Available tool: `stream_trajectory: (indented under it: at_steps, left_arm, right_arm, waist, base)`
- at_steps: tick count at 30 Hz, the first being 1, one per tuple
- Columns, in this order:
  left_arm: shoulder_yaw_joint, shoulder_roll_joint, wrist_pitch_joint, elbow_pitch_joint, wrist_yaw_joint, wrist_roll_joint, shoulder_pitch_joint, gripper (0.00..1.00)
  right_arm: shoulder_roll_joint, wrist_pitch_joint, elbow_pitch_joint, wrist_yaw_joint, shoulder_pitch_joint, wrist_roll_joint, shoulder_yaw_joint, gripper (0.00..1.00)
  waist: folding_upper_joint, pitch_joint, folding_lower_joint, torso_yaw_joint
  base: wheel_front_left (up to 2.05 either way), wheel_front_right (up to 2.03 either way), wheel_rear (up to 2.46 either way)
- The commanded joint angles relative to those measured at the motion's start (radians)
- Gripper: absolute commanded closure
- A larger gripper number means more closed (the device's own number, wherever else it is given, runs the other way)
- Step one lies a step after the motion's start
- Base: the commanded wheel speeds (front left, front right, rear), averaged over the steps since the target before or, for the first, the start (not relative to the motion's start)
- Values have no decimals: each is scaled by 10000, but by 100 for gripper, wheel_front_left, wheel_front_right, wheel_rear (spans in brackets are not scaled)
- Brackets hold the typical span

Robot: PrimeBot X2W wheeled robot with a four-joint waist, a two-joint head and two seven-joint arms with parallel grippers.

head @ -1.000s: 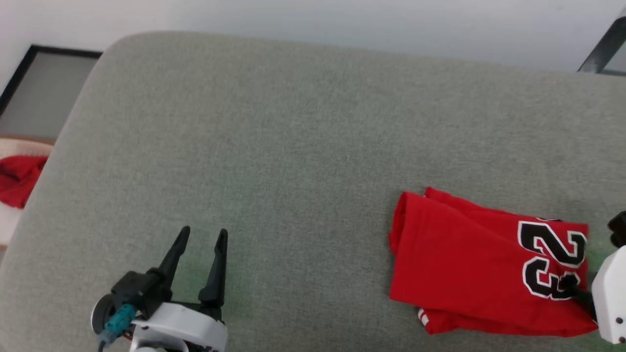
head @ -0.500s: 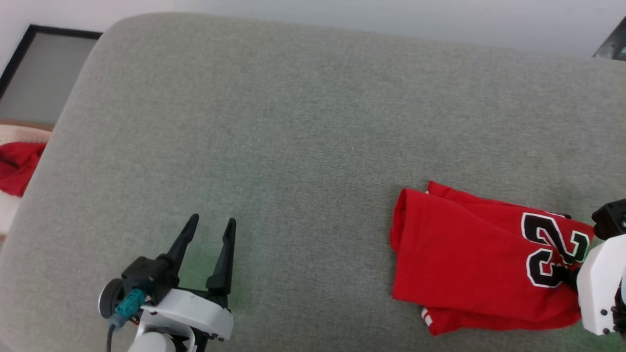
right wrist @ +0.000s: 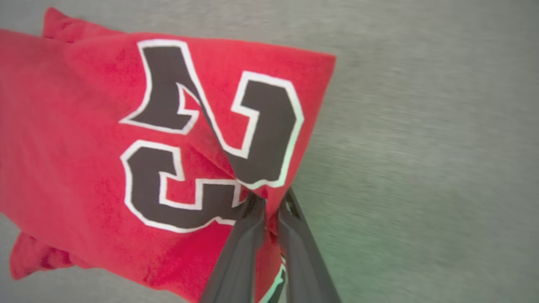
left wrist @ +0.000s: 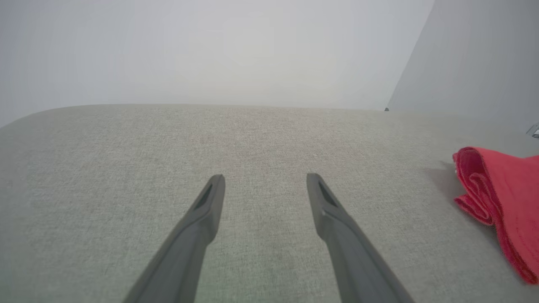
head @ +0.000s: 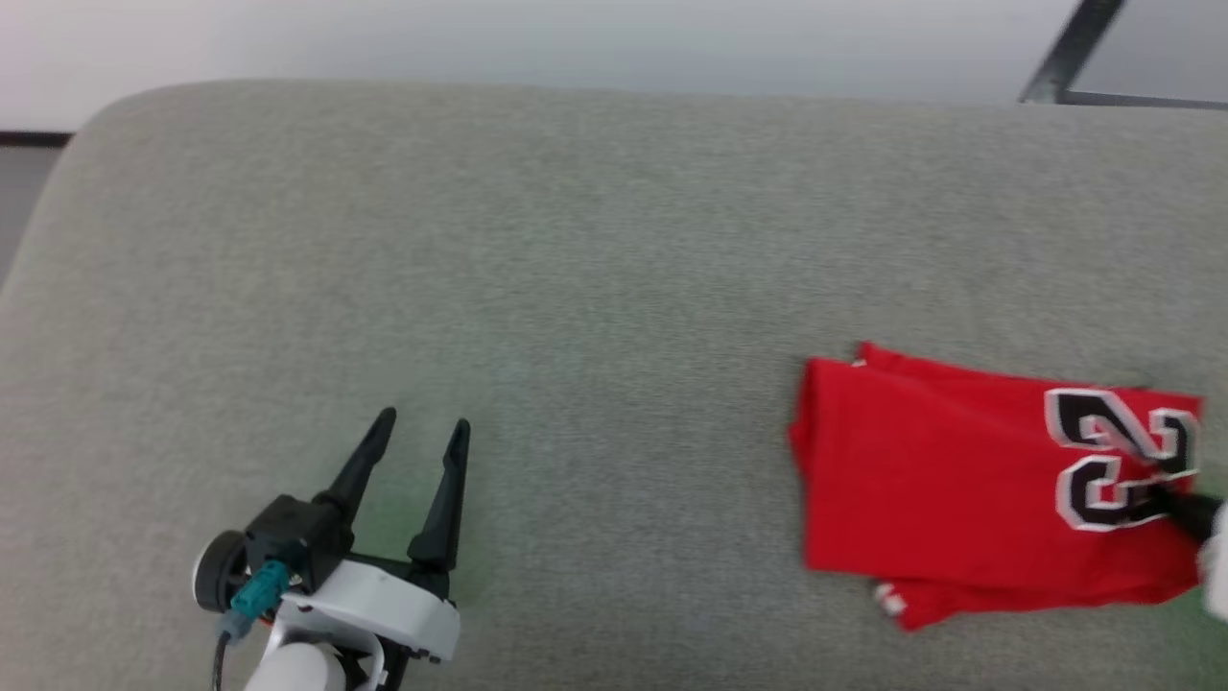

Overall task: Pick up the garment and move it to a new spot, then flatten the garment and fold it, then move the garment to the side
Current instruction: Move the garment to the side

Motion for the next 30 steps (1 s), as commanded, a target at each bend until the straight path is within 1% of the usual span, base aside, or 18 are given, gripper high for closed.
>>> stream_trajectory:
  at_steps: [1,8,14,16,19,21,24,30]
  left_arm:
    - [1,68,-39,-84,-33,82,-133,0]
    - [-159,290,69,-437,-93,216,-611,0]
    - [-375,514,374,-856,-125,338,-1144,0]
    - [-380,607,479,-1003,-134,351,-1248,0]
    - [-360,735,606,-1249,-133,349,-1267,0]
    - [-363,787,655,-1309,-128,352,-1254,0]
    - [-337,902,753,-1493,-80,352,-1196,0]
    - [-326,1033,893,-1685,-1,349,-1235,0]
  right_arm:
    - [-223,-144,151,-10,-166,58,-357,100]
    - [-1166,-445,1284,-10,-747,26,-1199,100]
    - [-1821,-1283,2603,-10,-1816,-574,-1583,100]
    - [-1975,-1576,2966,-10,-2139,-819,-1526,100]
    - [-2072,-2008,3464,-10,-2537,-1260,-1450,100]
    - [-2063,-2136,3652,-10,-2675,-1322,-1446,100]
    - [-2129,-2615,4184,-10,-2963,-1837,-1409,100]
    - [-1739,-3601,5236,-10,-3476,-2395,-1101,100]
  waist:
    - [0,35,0,-554]
    - [0,376,0,-1058]
    - [0,814,0,-1248]
    - [0,946,0,-1274]
    - [0,1103,0,-1319]
    - [0,1150,0,-1334]
    - [0,1265,0,-1375]
    - [0,1429,0,-1497]
  base:
    - [0,0,0]
    - [0,0,0]
    - [0,0,0]
    - [0,0,0]
    - [0,0,0]
    - [0,0,0]
    - [0,0,0]
    - [0,0,0]
